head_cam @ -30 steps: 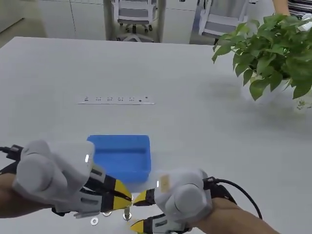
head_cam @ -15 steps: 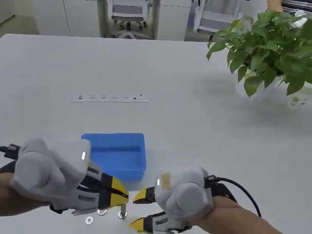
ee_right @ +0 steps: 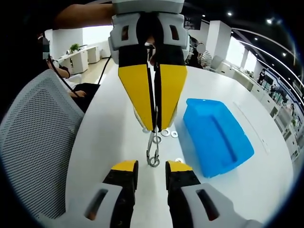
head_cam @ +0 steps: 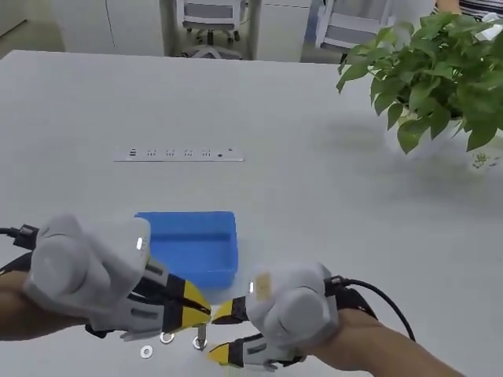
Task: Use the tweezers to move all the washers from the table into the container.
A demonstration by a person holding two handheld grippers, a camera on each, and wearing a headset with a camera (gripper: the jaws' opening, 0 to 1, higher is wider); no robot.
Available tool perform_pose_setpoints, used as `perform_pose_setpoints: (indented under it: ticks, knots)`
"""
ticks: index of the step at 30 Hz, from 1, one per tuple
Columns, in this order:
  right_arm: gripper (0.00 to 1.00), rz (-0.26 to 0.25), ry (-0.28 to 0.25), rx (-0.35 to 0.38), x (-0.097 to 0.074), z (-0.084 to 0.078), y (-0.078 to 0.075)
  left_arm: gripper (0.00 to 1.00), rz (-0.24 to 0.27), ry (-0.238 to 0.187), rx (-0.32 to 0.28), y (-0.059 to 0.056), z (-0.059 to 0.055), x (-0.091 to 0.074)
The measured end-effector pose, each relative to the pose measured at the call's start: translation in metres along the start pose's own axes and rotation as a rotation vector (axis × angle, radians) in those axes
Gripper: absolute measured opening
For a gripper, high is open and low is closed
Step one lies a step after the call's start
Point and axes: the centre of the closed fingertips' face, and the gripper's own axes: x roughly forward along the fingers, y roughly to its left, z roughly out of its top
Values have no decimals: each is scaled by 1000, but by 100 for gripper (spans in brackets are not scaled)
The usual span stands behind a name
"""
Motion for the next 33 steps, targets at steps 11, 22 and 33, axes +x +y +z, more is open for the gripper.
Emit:
perform_pose_setpoints:
  ticks: [11, 22, 33]
  knots:
    - [16, 23, -19, 0, 8, 8, -1, 5, 9, 3, -31, 3, -3, -3]
    - [12, 36, -29, 6, 10, 11, 1, 5, 8, 1, -40, 1, -2, 1]
    - [9, 37, -35, 26, 10, 11, 1, 6, 9, 9, -40, 1, -4, 1]
